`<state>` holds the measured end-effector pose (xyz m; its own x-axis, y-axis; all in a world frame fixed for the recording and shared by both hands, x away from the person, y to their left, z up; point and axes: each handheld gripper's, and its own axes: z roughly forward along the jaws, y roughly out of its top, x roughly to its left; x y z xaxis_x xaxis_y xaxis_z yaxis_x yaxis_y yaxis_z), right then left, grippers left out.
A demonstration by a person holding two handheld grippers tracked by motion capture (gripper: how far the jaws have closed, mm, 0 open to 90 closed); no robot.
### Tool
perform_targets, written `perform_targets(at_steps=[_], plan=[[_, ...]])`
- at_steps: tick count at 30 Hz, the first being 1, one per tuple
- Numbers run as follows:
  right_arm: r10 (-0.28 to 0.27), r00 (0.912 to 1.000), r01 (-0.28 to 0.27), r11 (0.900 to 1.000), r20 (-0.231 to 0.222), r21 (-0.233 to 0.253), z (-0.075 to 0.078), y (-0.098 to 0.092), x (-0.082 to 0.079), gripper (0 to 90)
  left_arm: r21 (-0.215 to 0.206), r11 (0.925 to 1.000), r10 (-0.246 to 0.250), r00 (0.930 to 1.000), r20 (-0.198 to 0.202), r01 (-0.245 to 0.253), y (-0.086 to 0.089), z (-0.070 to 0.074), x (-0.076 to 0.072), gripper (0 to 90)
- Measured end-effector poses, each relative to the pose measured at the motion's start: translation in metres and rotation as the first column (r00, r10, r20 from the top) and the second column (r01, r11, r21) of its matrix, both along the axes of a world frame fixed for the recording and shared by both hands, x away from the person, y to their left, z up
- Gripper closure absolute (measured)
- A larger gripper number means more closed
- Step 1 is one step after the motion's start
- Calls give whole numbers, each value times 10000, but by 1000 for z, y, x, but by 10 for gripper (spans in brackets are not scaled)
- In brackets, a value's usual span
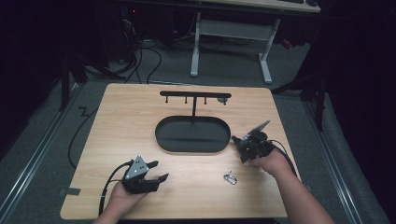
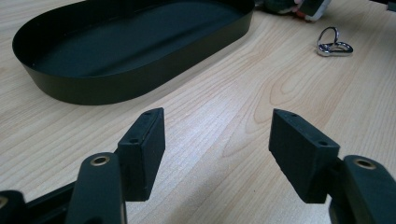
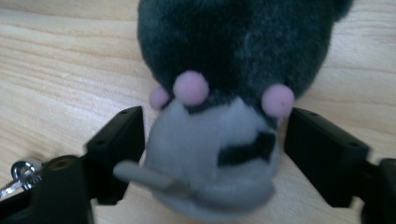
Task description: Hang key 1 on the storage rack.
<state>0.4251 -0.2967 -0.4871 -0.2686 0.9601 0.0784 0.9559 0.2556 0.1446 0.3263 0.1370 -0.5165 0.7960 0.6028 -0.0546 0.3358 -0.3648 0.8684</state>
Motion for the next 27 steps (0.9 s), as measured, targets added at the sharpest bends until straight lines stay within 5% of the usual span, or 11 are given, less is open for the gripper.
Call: perform_targets(at_steps=[9,27], plan=[[43,9997,-38,9998,249,-217,-2,2,4,433,52,10000,-63,10000,20,63,-1,0,0,368],[735,9957,-739,9973,571,46,27,-2,-20,459,156,9999,-73,10000,51,72,-3,-1,0,368]])
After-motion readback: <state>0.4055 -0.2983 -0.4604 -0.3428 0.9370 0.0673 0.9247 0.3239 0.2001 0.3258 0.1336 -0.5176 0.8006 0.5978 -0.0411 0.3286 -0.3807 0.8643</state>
